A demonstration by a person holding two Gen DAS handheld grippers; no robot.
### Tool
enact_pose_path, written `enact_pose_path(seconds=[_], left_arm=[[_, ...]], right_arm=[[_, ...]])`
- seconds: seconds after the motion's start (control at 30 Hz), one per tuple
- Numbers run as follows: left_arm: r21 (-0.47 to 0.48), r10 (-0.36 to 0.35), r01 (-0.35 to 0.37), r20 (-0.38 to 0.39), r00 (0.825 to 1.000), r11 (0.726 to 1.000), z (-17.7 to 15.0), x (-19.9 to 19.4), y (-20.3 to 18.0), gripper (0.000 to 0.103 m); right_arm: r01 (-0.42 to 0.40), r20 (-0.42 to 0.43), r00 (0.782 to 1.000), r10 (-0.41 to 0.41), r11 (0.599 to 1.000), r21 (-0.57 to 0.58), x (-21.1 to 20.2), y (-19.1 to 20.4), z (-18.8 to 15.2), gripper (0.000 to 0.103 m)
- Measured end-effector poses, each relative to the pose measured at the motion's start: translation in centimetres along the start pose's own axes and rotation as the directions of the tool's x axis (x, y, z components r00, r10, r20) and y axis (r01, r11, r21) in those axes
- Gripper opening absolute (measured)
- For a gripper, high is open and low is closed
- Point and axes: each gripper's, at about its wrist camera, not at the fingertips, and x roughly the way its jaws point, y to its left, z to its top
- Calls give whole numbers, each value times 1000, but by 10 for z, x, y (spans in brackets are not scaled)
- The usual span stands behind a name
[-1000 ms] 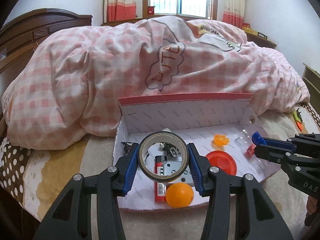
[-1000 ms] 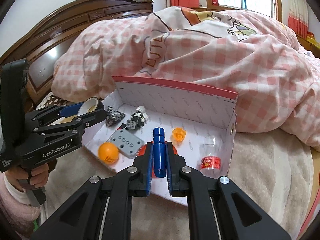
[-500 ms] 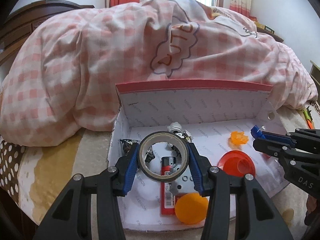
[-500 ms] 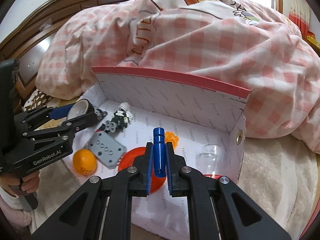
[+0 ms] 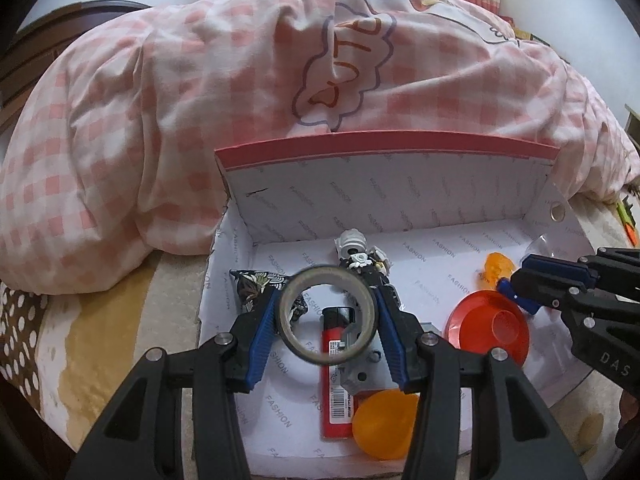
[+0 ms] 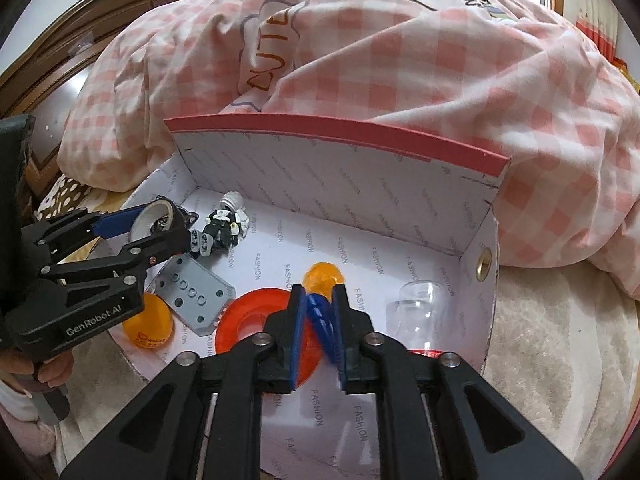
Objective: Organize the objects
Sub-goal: 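Carry the tape roll and blue piece over the shoebox with both grippers, then open the left gripper to drop the tape roll while the right releases the blue piece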
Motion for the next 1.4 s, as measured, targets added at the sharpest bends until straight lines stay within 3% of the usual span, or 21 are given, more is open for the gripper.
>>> enact_pose_path(seconds=[0.27, 0.83, 1.2, 1.4], left_arm=[[-17, -1, 1, 7, 1000, 1000, -2, -7, 1, 49], [-23, -8, 9, 50, 999, 1000, -10, -47, 2, 49], [-12, -33, 33, 57, 998, 999, -31, -77, -10, 49], [-2, -50, 50, 44, 998, 999, -48, -88, -20, 49]], right_arm=[[-13, 12, 1000, 13, 1000, 17, -4, 1, 0, 28], [-83, 81, 993, 80, 996, 32, -46, 12, -13, 33], [-105, 87, 991, 105, 994, -6, -84, 26, -43, 34], [-74, 70, 995, 75, 997, -21, -99, 22, -70, 34]])
